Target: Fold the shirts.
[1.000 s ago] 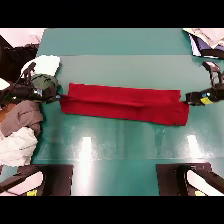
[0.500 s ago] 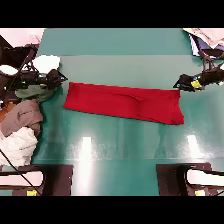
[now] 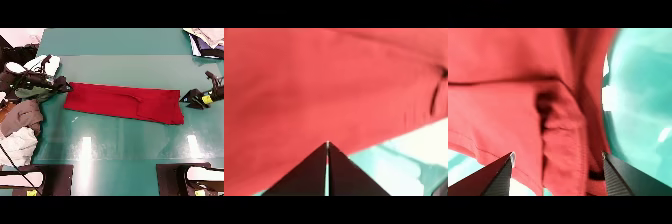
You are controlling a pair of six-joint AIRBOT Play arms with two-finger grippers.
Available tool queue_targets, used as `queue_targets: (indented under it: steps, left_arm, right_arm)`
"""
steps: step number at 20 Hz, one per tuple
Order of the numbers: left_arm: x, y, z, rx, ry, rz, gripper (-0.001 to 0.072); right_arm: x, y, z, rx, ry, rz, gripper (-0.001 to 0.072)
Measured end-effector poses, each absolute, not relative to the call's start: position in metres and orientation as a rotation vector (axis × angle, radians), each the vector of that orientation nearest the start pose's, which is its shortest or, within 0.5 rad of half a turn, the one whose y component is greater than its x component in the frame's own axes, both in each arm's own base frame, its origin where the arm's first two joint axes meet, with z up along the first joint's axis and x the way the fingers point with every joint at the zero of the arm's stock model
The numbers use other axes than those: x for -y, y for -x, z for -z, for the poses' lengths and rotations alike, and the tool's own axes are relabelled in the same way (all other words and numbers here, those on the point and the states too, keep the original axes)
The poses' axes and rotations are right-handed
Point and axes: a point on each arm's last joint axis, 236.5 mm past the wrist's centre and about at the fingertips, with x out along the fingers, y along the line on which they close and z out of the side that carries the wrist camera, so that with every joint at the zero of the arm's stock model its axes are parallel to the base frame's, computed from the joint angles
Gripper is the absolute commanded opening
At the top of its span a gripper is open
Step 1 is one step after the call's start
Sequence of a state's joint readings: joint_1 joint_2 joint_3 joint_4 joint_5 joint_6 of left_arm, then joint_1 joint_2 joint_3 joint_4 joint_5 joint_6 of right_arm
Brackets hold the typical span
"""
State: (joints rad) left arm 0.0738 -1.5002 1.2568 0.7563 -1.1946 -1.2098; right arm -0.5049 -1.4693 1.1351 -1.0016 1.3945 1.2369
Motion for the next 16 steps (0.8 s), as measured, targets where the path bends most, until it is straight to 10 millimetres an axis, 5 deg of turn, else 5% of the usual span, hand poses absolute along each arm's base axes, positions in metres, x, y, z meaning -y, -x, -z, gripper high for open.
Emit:
queue_targets:
  steps: [8,10,14,16]
  left_arm:
    - [0.185,-0.403,-0.018,-1.247,0.433,0.684,0.0026]
    - [0.190,-0.401,-0.018,-1.250,0.428,0.693,0.0026]
    - [0.193,-0.400,-0.018,-1.255,0.431,0.693,0.0026]
    - [0.194,-0.400,-0.018,-1.258,0.435,0.690,0.0025]
  right_arm:
    - [0.032,-0.340,0.072,-1.401,-0.823,-0.328,0.0608]
    - [0.023,-0.343,0.078,-1.398,-0.826,-0.363,0.0521]
    - [0.008,-0.358,0.084,-1.367,-0.801,-0.404,0.0074]
    - [0.005,-0.365,0.081,-1.352,-0.769,-0.424,0.0016]
